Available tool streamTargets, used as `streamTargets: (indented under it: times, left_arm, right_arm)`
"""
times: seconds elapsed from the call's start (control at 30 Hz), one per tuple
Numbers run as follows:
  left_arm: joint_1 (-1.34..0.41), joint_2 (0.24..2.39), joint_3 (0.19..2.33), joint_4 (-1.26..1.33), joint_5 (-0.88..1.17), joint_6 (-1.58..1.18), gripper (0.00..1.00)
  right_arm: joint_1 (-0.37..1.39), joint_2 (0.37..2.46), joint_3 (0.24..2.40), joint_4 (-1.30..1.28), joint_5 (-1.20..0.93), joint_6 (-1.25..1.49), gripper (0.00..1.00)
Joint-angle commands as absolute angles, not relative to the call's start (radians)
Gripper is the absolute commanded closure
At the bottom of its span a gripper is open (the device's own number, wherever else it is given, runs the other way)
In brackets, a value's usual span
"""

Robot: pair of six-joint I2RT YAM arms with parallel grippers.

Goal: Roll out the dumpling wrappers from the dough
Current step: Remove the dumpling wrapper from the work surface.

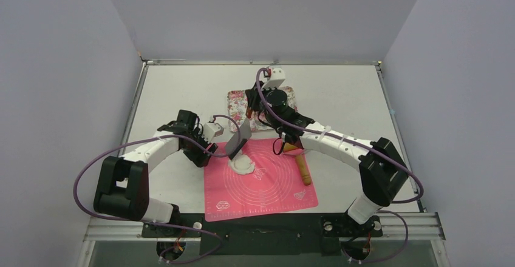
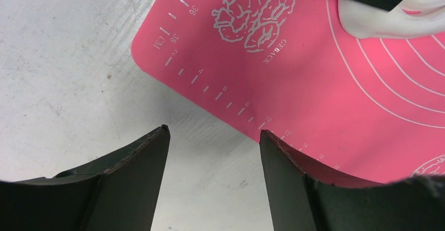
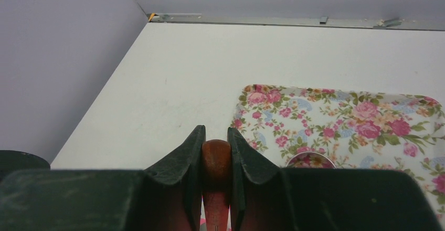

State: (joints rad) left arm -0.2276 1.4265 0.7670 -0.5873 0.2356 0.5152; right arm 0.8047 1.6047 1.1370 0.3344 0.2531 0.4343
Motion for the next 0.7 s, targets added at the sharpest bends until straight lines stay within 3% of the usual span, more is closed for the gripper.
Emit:
streamTargets:
  times: [0.0, 0.4, 0.67]
  left_arm:
    - [-0.230, 1.391, 0.783, -0.591, 0.251, 0.529, 0.38]
    - [-0.144, 1.348, 0.849, -0.660, 0.397, 0.549, 0.38]
    - [-0.148, 1.322, 0.886, -0.691, 0.449, 0.556, 0.38]
  right_arm:
    - [0.834, 1.620, 1.223, 0.377, 0.238, 0.462, 1.00]
    - [0.786, 1.429, 1.172, 0.345, 0.240, 0.422, 1.00]
    - [0.588, 1.305, 1.025, 0.379, -0.043, 0.435, 1.00]
